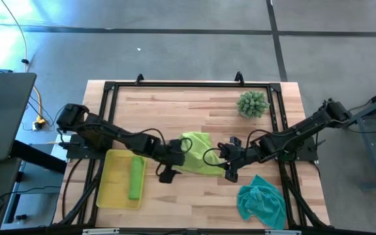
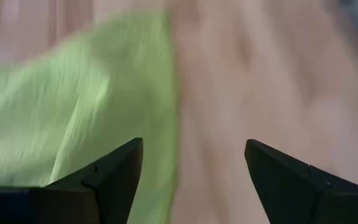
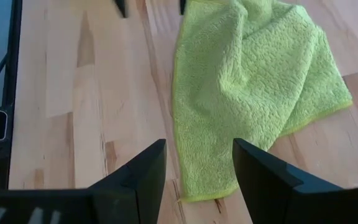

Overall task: Roll microfiber towels into tight, uniform cylinder then place into a basket
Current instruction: Fold the light green microfiber towel

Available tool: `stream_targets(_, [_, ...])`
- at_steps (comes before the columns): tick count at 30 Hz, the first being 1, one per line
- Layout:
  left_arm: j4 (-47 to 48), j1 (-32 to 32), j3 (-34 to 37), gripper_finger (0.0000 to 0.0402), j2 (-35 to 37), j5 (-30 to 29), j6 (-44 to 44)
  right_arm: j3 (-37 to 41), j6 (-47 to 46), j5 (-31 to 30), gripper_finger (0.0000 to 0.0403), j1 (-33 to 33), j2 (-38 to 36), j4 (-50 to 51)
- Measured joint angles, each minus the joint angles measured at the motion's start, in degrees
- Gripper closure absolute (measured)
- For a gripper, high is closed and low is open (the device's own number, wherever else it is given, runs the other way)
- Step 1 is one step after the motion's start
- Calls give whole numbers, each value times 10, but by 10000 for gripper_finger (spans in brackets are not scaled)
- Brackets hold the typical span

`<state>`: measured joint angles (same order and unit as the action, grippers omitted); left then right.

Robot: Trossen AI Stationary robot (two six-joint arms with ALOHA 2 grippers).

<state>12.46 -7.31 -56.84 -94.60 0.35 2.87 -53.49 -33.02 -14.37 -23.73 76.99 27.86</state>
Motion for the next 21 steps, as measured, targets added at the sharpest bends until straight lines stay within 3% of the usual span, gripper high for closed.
stream_targets(6, [123, -18, 0, 128, -19, -65, -37, 0, -50, 0, 226, 0, 0, -15])
stream_targets(15, [144, -17, -1, 139, -45, -70, -45, 0, 80, 0, 226, 5, 2, -26])
stream_targets(21, [152, -9, -1, 183, -72, -59, -71, 0, 176, 75, 226, -13, 46, -29])
